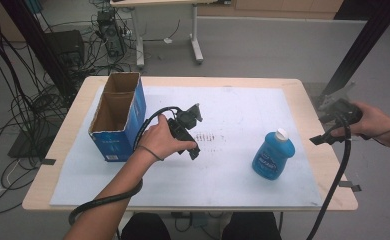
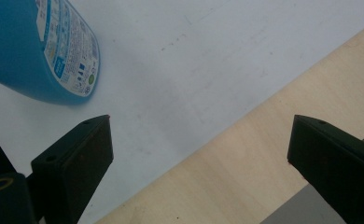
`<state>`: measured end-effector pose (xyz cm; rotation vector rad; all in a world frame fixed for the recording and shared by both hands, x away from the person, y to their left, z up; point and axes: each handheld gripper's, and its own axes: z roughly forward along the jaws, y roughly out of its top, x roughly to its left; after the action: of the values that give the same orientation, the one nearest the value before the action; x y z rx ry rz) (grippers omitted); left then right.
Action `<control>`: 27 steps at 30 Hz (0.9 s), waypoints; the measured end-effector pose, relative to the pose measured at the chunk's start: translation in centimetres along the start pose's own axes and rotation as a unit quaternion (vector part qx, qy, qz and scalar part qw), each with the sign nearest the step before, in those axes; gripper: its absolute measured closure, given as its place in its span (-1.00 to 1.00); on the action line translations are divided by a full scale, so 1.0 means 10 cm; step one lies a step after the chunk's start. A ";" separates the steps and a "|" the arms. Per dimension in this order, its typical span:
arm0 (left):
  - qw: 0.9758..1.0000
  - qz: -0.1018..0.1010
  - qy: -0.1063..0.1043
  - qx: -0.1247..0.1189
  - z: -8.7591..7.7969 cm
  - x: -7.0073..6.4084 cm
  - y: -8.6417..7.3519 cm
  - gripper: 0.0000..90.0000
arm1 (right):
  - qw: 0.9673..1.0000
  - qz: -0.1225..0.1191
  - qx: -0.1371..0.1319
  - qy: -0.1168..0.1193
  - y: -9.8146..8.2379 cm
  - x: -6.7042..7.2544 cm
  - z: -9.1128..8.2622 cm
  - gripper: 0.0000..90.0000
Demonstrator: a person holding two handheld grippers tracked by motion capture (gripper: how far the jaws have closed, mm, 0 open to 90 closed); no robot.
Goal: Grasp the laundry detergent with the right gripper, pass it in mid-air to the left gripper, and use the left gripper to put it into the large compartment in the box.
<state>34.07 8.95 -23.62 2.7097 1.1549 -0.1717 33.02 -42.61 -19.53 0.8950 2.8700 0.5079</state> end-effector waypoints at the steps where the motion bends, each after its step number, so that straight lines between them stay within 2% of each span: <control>1: 1.000 0.000 -0.001 -0.001 0.00 0.00 0.00 -0.81 | 1.000 0.001 0.001 0.001 -0.01 0.01 0.00 -0.85; 16: 1.000 0.001 -0.002 0.003 0.02 -0.01 0.01 -0.81 | 1.000 -0.007 0.008 0.005 -0.12 0.23 -0.03 -0.86; 27: 1.000 0.002 -0.003 0.003 0.03 -0.02 0.01 -0.81 | 1.000 -0.008 0.003 0.014 -0.22 0.36 -0.03 -0.86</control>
<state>34.04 8.67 -23.84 2.7142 1.1483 -0.1840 28.84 -42.31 -19.97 0.8718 2.9021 0.5137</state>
